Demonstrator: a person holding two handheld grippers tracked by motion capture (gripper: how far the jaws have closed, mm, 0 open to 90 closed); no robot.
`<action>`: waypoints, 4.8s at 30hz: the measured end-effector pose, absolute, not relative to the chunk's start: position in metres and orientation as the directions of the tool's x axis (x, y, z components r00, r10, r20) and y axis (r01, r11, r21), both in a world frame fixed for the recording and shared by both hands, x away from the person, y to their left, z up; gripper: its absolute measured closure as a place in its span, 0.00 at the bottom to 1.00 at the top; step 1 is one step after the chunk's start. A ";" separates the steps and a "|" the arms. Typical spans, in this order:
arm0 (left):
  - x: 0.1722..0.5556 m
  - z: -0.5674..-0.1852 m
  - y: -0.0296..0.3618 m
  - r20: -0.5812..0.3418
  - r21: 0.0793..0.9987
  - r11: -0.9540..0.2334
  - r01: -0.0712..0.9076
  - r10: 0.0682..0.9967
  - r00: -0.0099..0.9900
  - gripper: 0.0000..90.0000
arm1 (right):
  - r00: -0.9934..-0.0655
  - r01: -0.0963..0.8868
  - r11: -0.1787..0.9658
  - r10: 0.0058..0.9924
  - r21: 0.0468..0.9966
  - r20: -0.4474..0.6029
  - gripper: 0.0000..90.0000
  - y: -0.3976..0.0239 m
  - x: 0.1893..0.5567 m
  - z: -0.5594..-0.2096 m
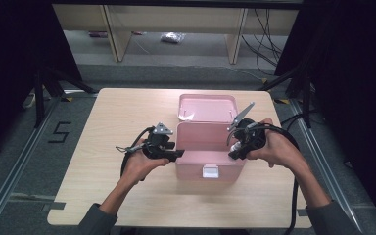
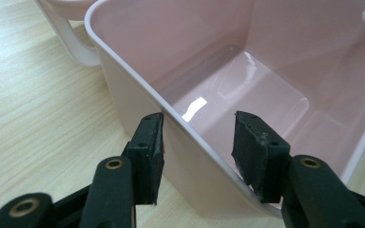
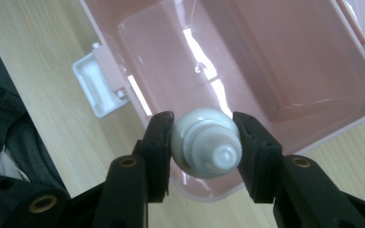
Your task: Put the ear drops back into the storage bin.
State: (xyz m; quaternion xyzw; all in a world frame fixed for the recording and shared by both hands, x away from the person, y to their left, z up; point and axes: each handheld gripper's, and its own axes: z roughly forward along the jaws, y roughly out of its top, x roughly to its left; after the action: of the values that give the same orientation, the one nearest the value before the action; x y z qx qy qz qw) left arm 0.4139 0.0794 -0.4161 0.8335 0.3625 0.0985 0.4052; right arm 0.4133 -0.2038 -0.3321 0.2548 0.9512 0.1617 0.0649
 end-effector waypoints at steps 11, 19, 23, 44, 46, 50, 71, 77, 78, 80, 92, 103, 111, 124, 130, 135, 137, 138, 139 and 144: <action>0.414 -0.417 0.080 -0.141 0.748 -0.403 0.527 0.680 0.719 0.59 | -0.862 0.477 0.821 0.507 0.314 -0.017 0.67 -0.196 0.431 -0.348; 0.415 -0.417 0.080 -0.142 0.748 -0.402 0.527 0.680 0.720 0.59 | -0.861 0.484 0.824 0.508 0.296 -0.007 0.67 -0.193 0.439 -0.361; 0.415 -0.417 0.080 -0.142 0.748 -0.402 0.527 0.680 0.720 0.59 | -0.859 0.492 0.824 0.512 0.283 0.002 0.67 -0.191 0.441 -0.368; 0.414 -0.417 0.079 -0.135 0.748 -0.404 0.526 0.683 0.717 0.59 | -0.861 0.495 0.832 0.508 0.251 0.014 0.67 -0.184 0.448 -0.389; 0.414 -0.416 0.080 -0.135 0.748 -0.406 0.526 0.682 0.719 0.59 | -0.862 0.495 0.833 0.507 0.247 0.017 0.67 -0.183 0.448 -0.390; 0.414 -0.416 0.080 -0.134 0.747 -0.407 0.525 0.682 0.719 0.59 | -0.869 0.482 0.841 0.495 0.245 0.010 0.67 -0.180 0.449 -0.394; 0.414 -0.416 0.079 -0.134 0.748 -0.405 0.526 0.683 0.718 0.59 | -0.863 0.499 0.833 0.504 0.239 0.044 0.67 -0.178 0.453 -0.414; 0.414 -0.417 0.080 -0.141 0.747 -0.404 0.529 0.681 0.719 0.59 | -0.857 0.510 0.827 0.513 0.237 0.054 0.67 -0.178 0.453 -0.417; 0.414 -0.417 0.080 -0.140 0.747 -0.404 0.528 0.681 0.719 0.59 | -0.858 0.509 0.828 0.510 0.237 0.058 0.67 -0.178 0.454 -0.418; 0.414 -0.417 0.080 -0.141 0.747 -0.402 0.529 0.682 0.718 0.59 | -0.857 0.510 0.827 0.512 0.235 0.060 0.67 -0.178 0.453 -0.419; 0.413 -0.416 0.079 -0.132 0.745 -0.406 0.529 0.687 0.714 0.59 | -0.860 0.506 0.827 0.507 0.247 0.064 0.66 -0.179 0.455 -0.419; 0.412 -0.416 0.077 -0.132 0.738 -0.406 0.540 0.697 0.705 0.60 | -0.844 0.524 0.779 0.529 0.346 0.087 0.50 -0.185 0.451 -0.402; 0.411 -0.417 0.076 -0.125 0.740 -0.407 0.535 0.699 0.705 0.59 | -0.833 0.521 0.728 0.547 0.446 0.080 0.45 -0.191 0.446 -0.380; 0.406 -0.416 0.075 -0.115 0.739 -0.403 0.539 0.714 0.691 0.60 | -0.712 0.592 0.536 0.697 0.602 0.080 0.44 -0.224 0.455 -0.359; 0.403 -0.415 0.074 -0.112 0.737 -0.410 0.538 0.710 0.695 0.60 | -0.683 0.580 0.503 0.729 0.641 0.046 0.44 -0.243 0.465 -0.357; 0.400 -0.415 0.073 -0.116 0.737 -0.406 0.540 0.712 0.693 0.59 | -0.620 0.631 0.439 0.781 0.639 0.075 0.44 -0.252 0.468 -0.357; 0.400 -0.415 0.074 -0.117 0.737 -0.406 0.541 0.711 0.693 0.59 | -0.607 0.631 0.420 0.791 0.653 0.077 0.44 -0.255 0.470 -0.357; 0.400 -0.415 0.074 -0.118 0.737 -0.406 0.540 0.711 0.694 0.59 | -0.603 0.633 0.415 0.794 0.653 0.080 0.44 -0.256 0.472 -0.356; 0.400 -0.415 0.074 -0.125 0.736 -0.404 0.543 0.707 0.696 0.59 | -0.605 0.624 0.413 0.793 0.663 0.076 0.44 -0.257 0.474 -0.356; 0.405 -0.415 0.076 -0.133 0.734 -0.398 0.550 0.710 0.692 0.56 | -0.573 0.656 0.384 0.813 0.650 0.099 0.44 -0.258 0.483 -0.358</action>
State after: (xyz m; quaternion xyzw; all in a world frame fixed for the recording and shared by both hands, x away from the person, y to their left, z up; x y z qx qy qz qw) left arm 0.4053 0.0759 -0.4148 0.8300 0.3793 0.1008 0.3962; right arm 0.4825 -0.2583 -0.3582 0.4464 0.8232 0.3301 0.1188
